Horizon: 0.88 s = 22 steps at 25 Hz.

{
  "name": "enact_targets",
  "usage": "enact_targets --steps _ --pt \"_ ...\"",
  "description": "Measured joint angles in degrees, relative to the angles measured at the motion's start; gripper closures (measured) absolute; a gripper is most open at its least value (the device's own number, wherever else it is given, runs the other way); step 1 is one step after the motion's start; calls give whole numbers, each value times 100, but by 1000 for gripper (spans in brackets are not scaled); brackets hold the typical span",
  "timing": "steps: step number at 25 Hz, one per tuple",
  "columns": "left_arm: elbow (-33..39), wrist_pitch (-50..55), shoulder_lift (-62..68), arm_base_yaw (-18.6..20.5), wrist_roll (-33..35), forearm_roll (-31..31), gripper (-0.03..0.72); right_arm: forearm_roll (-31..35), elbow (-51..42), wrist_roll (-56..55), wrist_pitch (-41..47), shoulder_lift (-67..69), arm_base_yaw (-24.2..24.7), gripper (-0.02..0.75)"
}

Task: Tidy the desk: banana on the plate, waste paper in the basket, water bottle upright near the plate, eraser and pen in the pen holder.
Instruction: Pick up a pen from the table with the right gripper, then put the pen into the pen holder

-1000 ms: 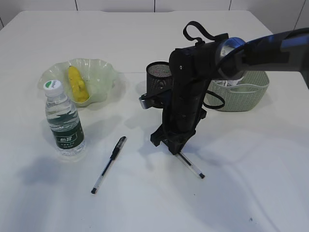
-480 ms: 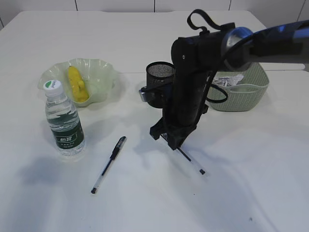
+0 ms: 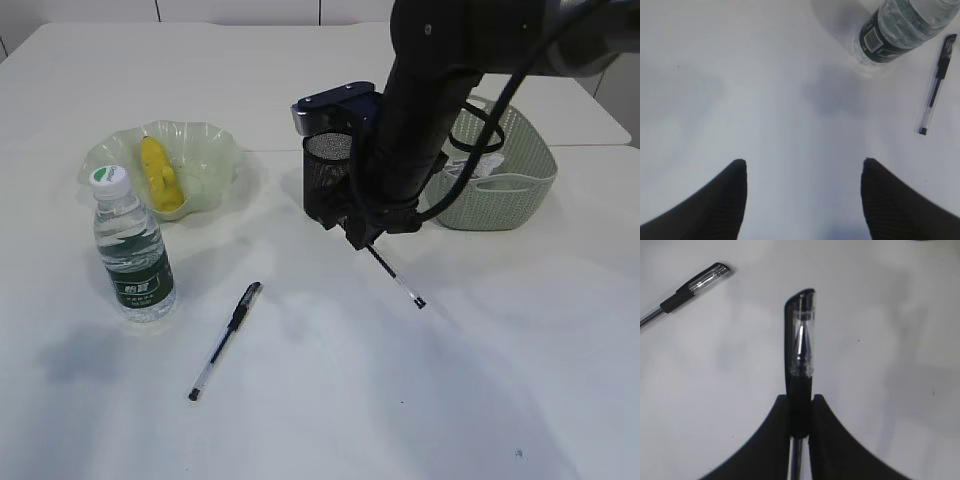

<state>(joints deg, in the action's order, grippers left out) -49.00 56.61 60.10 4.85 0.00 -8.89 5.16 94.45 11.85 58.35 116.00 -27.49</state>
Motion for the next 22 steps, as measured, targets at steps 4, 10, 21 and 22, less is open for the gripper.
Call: enact_targets --steps 4,10,21,22 --pt "0 0 0 0 0 0 185 74 -845 85 -777 -511 70 685" --pt "0 0 0 0 0 0 187 429 -1692 508 -2054 -985 323 685" --pt "0 0 0 0 0 0 188 1113 -1742 755 -4564 -1010 386 685" --pt "0 0 0 0 0 0 188 1134 -1742 766 -4783 -1010 386 685"
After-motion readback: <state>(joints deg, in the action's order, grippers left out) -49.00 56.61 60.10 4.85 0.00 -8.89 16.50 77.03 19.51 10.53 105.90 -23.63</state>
